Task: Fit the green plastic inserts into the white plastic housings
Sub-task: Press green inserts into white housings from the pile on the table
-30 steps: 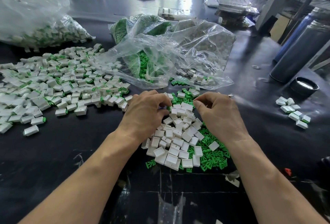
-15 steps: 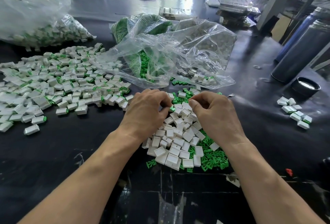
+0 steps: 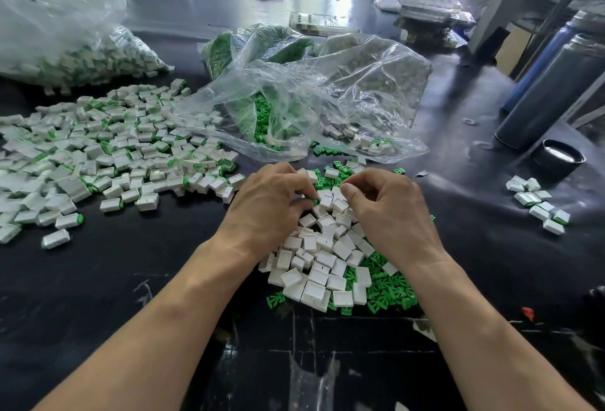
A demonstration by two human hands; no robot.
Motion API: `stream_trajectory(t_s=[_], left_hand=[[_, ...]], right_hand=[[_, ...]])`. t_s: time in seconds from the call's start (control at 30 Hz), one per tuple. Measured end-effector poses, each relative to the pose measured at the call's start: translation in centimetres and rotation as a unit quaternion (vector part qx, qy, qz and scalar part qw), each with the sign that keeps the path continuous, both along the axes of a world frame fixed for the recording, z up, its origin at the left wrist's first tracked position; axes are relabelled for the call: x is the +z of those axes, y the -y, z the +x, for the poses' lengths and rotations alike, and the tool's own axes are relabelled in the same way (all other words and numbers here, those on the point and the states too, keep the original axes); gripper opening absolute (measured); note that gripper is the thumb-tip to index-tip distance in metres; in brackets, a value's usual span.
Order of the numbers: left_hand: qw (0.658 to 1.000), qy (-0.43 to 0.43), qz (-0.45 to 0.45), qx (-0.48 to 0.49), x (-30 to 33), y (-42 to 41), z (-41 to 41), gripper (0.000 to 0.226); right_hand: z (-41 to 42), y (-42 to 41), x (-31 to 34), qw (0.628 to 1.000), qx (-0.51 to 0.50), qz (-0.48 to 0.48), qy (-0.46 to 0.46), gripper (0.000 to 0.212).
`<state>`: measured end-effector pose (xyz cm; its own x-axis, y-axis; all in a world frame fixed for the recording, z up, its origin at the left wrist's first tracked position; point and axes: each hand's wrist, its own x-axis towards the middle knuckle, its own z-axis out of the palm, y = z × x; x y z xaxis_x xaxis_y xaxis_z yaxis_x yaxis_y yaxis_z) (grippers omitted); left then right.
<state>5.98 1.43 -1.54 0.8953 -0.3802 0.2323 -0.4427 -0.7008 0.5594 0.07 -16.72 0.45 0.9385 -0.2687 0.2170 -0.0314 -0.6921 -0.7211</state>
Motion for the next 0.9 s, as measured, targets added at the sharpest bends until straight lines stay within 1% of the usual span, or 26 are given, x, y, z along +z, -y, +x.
stream_trajectory(t_s=[0.07, 0.13, 0.2, 0.23, 0.37, 0.47, 0.53, 0.57, 0.63, 0.7, 0.8, 0.9], left_hand=[[0.999, -0.012, -0.042, 0.008, 0.2, 0.0, -0.1, 0.011], [0.992, -0.043, -0.120, 0.014, 0.5, 0.1, -0.2, 0.015], [0.973, -0.091, -0.211, 0.001, 0.8, 0.1, -0.5, 0.017], [0.964, -0.108, -0.242, -0.010, 1.0, 0.2, -0.7, 0.017], [0.945, -0.123, -0.301, -0.045, 1.7, 0.4, -1.3, 0.022], [0.941, -0.119, -0.313, -0.042, 1.7, 0.5, -1.4, 0.026], [0.946, -0.112, -0.302, -0.033, 1.5, 0.3, -1.2, 0.024], [0.955, -0.101, -0.278, -0.024, 1.3, 0.1, -1.1, 0.023], [0.981, -0.070, -0.183, -0.005, 1.2, -0.4, -0.7, 0.029], [0.995, -0.057, -0.083, 0.002, 1.1, -0.6, -0.5, 0.038], [0.998, -0.062, -0.018, -0.009, 0.9, -0.6, -0.2, 0.044], [0.998, -0.056, 0.024, -0.021, 0.9, -0.5, 0.0, 0.038]], right_hand=[[0.0, 0.0, -0.1, 1.000, 0.001, 0.020, 0.014, 0.010], [0.1, 0.0, -0.2, 0.997, 0.016, 0.070, 0.024, 0.008], [0.0, -0.3, -0.2, 0.991, 0.044, 0.120, 0.034, 0.005], [0.0, -0.5, -0.2, 0.988, 0.061, 0.138, 0.037, 0.006], [0.1, -0.9, -0.3, 0.976, 0.110, 0.184, 0.037, 0.010], [0.3, -0.7, -0.5, 0.974, 0.108, 0.194, 0.038, 0.005], [0.4, -0.6, -0.7, 0.975, 0.096, 0.194, 0.040, 0.005], [0.4, -0.5, -0.7, 0.976, 0.085, 0.198, 0.043, 0.007], [0.6, -0.4, -0.8, 0.972, 0.061, 0.220, 0.055, 0.013], [0.7, -0.2, -0.8, 0.970, 0.045, 0.232, 0.062, 0.018], [0.7, -0.1, -0.8, 0.973, 0.043, 0.218, 0.061, 0.019], [0.7, -0.3, -0.8, 0.974, 0.042, 0.216, 0.058, 0.019]])
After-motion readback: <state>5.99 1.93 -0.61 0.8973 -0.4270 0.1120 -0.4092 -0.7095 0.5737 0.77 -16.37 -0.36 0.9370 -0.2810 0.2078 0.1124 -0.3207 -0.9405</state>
